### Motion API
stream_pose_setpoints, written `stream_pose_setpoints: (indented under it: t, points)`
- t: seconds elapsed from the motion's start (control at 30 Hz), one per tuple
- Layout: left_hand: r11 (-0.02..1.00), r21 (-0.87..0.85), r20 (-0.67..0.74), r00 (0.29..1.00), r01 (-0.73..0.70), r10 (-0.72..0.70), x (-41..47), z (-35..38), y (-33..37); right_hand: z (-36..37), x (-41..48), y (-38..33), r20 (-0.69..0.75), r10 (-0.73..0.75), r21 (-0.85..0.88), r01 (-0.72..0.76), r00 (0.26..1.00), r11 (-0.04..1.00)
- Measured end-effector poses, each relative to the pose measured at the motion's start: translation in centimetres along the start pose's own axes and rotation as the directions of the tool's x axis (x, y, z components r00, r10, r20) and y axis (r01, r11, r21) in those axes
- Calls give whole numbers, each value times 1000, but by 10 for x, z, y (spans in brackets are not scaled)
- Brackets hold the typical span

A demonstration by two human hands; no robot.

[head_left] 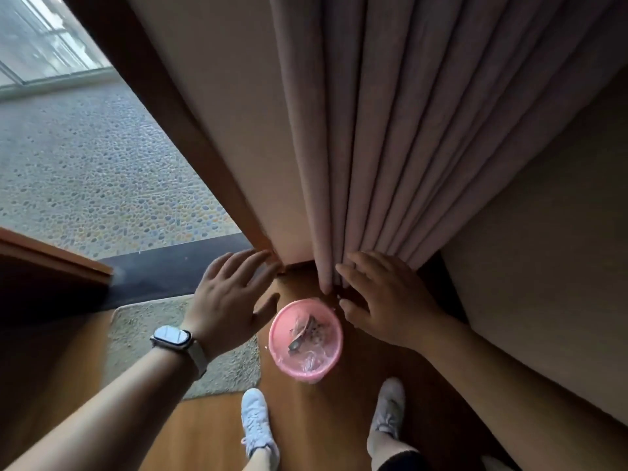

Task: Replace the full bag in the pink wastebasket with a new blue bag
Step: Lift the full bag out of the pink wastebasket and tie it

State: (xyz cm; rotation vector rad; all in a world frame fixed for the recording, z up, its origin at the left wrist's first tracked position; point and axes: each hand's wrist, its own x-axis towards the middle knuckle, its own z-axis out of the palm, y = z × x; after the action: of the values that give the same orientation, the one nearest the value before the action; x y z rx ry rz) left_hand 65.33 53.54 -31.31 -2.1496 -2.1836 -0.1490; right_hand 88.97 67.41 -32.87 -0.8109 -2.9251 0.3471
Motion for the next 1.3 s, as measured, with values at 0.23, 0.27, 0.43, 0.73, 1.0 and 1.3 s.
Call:
stream_pose_setpoints:
  t: [0.23,0.27,0.43,0.73,1.0,1.3]
  points:
    - [994,-42,137,986,102,-95,-75,144,-19,157,-5,-14,65,5,60,-9,998,998]
    - [993,-40,144,984,111,-104,-85,165,-19,178,-8,-15,67,0,59,-3,998,998]
    - [990,-37,154,980,133,-126,-128,266,-10,273,-30,-12,96,-9,36,5,995,999]
    - [975,-50,83,974,217,-212,-227,336,54,351,-124,-28,134,18,-72,-8,991,997]
    - [939,-100,80,944,328,-321,-303,321,85,352,-195,-57,110,45,-102,-34,993,994]
    - [897,-158,181,905,413,-385,-280,389,59,398,-153,-25,238,108,-118,-82,965,990]
